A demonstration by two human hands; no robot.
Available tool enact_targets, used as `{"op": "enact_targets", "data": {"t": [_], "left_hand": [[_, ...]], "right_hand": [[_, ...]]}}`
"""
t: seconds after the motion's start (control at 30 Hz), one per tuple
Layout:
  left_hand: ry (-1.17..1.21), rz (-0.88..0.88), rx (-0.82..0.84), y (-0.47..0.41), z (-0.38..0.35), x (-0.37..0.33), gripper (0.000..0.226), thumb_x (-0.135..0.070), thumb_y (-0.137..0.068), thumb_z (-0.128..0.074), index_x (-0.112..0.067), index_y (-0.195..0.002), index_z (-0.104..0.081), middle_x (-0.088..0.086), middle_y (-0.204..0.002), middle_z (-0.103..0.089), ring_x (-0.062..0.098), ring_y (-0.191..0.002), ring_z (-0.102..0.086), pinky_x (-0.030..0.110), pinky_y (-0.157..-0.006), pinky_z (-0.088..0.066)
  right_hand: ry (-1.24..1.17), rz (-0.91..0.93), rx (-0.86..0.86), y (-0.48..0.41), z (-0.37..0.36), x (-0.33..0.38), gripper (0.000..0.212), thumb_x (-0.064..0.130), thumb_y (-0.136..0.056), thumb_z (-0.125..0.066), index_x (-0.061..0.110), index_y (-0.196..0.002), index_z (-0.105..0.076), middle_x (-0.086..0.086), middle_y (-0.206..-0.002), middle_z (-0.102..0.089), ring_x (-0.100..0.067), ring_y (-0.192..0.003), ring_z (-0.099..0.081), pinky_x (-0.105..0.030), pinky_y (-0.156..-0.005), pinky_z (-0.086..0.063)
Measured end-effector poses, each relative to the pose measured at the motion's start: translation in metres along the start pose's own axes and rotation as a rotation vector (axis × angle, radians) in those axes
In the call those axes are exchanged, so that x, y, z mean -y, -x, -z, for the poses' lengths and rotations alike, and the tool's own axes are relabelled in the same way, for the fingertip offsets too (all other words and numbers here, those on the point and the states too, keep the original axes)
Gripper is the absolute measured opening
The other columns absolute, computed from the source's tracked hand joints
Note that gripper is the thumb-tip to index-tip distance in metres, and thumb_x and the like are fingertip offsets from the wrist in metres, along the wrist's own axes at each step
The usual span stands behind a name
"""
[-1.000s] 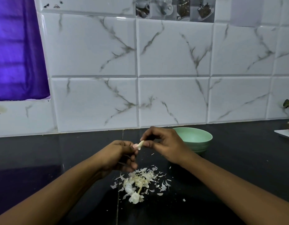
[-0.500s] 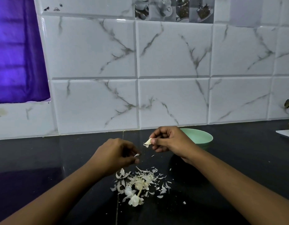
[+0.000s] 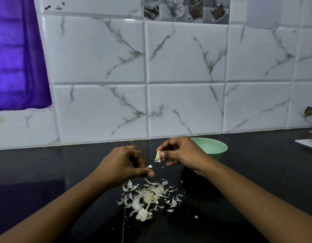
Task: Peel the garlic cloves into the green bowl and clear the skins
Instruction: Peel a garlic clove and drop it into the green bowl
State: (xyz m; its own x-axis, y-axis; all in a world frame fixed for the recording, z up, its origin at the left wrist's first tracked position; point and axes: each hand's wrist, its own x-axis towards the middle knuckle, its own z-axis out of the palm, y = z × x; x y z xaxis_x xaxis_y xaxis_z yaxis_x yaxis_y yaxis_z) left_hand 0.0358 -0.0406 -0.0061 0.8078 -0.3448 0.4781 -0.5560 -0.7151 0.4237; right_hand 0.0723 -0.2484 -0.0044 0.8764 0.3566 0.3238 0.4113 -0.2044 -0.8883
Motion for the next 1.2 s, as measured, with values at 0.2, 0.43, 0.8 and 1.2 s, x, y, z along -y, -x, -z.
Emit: {"op": "enact_targets", "data": {"t": [0.2,0.43,0.8,1.2], "left_hand": [[-0.084,-0.022,0.067,0.001,0.001,-0.002,0.015,-0.039,-0.076,-0.076,-0.051,-0.080,-0.067,-0.030,-0.076,-0.067,-0.005,-0.074,-0.064,0.030,-0.071,-0.054],[0.011,0.031,-0.159,0.000,0.002,-0.002,0.015,-0.048,-0.081,-0.065,-0.034,-0.082,-0.070,-0.015,-0.068,-0.071,-0.002,-0.064,-0.066,0.030,-0.069,-0.055],[0.493,0.189,-0.119,0.000,-0.004,-0.011,0.007,-0.023,-0.078,-0.073,-0.019,-0.083,-0.075,0.003,-0.075,-0.075,0.013,-0.072,-0.071,0.025,-0.065,-0.054],[0.901,0.370,-0.143,0.000,-0.009,-0.019,0.009,-0.013,-0.081,-0.066,-0.007,-0.086,-0.070,0.004,-0.071,-0.070,0.010,-0.063,-0.066,0.027,-0.063,-0.054]], "right_hand": [[0.029,0.014,0.009,0.001,-0.001,0.000,0.010,0.004,-0.084,-0.068,0.014,-0.084,-0.069,0.002,-0.075,-0.070,-0.007,-0.073,-0.066,-0.026,-0.069,-0.057],[0.018,0.033,0.016,0.002,-0.003,0.003,0.011,0.002,-0.083,-0.068,0.012,-0.083,-0.068,0.001,-0.071,-0.068,-0.007,-0.068,-0.065,-0.024,-0.065,-0.056],[0.068,0.189,-0.054,0.006,-0.018,0.011,0.011,0.010,-0.076,-0.076,0.017,-0.074,-0.068,-0.006,-0.072,-0.072,-0.017,-0.069,-0.070,-0.029,-0.067,-0.057],[-0.285,0.032,0.033,0.010,-0.018,0.018,0.012,-0.003,-0.089,-0.057,0.007,-0.089,-0.063,-0.004,-0.075,-0.067,-0.008,-0.064,-0.066,-0.022,-0.058,-0.057]]}}
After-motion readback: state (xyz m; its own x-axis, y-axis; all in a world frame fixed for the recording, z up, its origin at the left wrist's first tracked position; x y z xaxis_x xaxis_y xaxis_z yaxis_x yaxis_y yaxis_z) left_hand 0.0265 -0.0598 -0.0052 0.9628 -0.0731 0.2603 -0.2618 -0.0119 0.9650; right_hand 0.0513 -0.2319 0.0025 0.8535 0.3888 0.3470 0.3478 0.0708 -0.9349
